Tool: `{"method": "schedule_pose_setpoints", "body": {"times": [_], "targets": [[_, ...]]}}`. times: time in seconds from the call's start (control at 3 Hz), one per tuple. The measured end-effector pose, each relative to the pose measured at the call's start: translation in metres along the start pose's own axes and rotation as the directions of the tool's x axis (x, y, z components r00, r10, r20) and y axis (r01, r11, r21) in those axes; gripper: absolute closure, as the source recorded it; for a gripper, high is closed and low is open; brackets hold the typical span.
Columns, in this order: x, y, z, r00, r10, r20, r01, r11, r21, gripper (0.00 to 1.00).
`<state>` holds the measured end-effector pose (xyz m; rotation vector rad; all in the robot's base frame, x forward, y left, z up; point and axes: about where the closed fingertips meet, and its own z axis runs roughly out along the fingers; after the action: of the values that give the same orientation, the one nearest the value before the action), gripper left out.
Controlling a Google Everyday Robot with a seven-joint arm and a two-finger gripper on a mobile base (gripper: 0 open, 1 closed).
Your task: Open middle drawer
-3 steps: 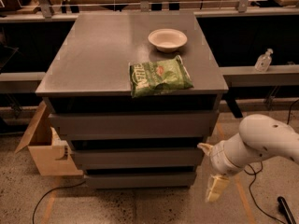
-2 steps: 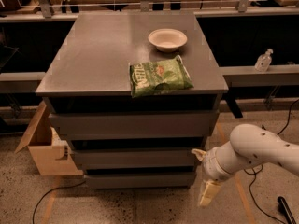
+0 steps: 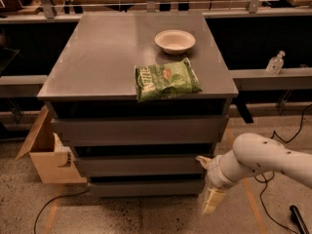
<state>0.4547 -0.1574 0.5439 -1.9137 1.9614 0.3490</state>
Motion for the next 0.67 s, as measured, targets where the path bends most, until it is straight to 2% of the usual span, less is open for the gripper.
{"method": "schedule_pose_setpoints", "body": {"times": [0.67], "targets": [[-0.009,-0.026,0.027,0.998,-0.057,0.007,0.057,0.9961,0.068,0.00]]}}
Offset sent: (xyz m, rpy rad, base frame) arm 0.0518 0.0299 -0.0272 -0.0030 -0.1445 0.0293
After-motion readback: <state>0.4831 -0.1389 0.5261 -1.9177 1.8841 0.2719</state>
